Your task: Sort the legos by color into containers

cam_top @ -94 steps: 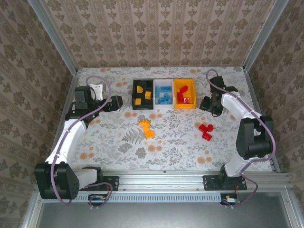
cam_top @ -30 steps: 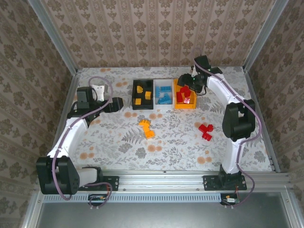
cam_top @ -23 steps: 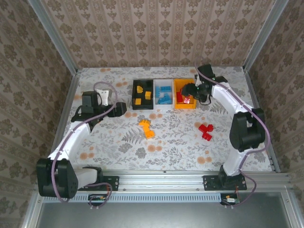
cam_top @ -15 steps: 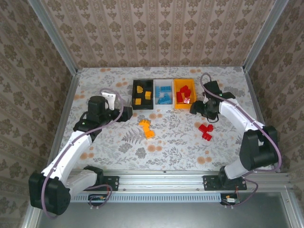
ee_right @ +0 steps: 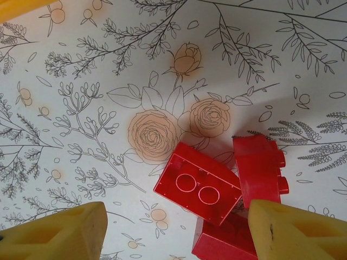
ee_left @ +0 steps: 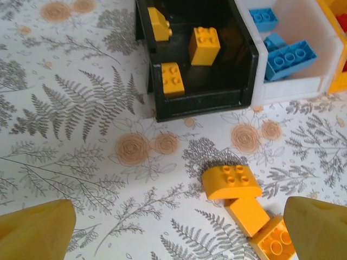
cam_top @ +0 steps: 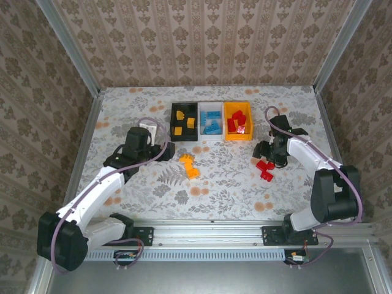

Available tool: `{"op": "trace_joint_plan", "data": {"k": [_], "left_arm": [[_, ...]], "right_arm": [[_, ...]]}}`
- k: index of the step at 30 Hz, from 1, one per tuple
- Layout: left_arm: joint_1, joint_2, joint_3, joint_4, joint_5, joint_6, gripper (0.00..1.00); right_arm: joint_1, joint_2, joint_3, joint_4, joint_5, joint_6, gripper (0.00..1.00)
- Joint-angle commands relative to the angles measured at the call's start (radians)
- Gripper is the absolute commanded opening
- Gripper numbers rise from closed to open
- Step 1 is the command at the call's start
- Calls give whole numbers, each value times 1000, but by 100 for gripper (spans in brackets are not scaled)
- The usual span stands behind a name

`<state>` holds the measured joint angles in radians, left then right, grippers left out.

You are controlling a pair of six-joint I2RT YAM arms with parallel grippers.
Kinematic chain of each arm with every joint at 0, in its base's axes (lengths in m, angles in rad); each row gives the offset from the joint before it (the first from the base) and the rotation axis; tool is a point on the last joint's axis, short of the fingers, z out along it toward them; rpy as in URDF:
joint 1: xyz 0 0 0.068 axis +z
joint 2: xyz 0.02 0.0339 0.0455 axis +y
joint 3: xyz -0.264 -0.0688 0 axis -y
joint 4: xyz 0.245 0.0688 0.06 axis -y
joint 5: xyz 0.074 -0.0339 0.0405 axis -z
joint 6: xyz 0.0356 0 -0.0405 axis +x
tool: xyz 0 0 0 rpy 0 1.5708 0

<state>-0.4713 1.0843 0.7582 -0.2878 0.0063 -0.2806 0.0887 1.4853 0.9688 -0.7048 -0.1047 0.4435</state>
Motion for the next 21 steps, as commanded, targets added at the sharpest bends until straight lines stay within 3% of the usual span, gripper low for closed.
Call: {"op": "trace_joint_plan", "data": {"k": [1,13,21], "left_arm": [[-19,9,27,-29,-23,-20,100],[-58,4,13,-30,-51,-37,100],[-58,-11,-10,-11,-46,-16,100]], "right_arm": [[-7,25,-18,7,-4,-18,71],[-7,99,-17,2,-9,-20,69],[-19,102,-5,-24,90,-21,68]]}}
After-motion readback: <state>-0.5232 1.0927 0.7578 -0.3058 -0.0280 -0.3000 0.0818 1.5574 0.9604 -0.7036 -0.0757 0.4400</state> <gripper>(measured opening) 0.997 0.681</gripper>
